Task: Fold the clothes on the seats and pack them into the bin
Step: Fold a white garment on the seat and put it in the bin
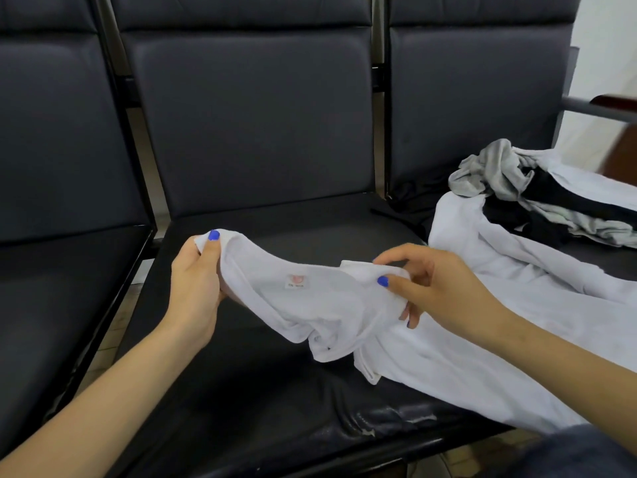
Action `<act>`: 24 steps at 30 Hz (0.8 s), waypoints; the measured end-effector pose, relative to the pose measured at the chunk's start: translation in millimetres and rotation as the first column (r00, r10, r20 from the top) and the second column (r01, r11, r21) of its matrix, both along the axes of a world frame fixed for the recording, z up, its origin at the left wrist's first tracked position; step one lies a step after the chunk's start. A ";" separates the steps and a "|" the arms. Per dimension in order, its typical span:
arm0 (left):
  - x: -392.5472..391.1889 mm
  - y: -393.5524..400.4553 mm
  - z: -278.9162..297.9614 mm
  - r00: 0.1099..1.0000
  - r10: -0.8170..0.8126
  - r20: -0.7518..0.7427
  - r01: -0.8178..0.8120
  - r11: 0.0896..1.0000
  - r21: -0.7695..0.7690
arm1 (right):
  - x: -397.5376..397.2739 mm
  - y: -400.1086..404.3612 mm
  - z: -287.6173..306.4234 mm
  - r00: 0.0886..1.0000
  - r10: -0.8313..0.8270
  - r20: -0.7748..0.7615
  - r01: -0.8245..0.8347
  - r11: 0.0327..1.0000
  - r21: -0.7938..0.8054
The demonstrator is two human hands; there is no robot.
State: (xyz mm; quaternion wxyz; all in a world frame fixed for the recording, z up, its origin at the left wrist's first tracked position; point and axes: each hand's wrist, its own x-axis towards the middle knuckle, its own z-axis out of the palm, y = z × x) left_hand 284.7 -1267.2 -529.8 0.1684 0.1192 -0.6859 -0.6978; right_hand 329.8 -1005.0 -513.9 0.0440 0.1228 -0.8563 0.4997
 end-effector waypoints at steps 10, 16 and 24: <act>5.8 6.5 -3.2 0.994 -0.110 0.004 0.110 0.992 -0.055 | 5.8 -1.1 3.3 0.998 0.057 -0.012 -0.056 0.996 0.067; 9.4 7.6 -2.4 0.987 -0.162 -0.016 0.159 0.982 -0.104 | 2.7 -4.1 -0.5 0.999 0.004 -0.040 -0.002 0.999 0.037; 17.2 12.6 -16.7 0.759 -0.581 0.295 0.646 0.731 -0.219 | -9.3 12.6 -20.2 0.954 -0.146 0.263 -0.024 0.834 0.551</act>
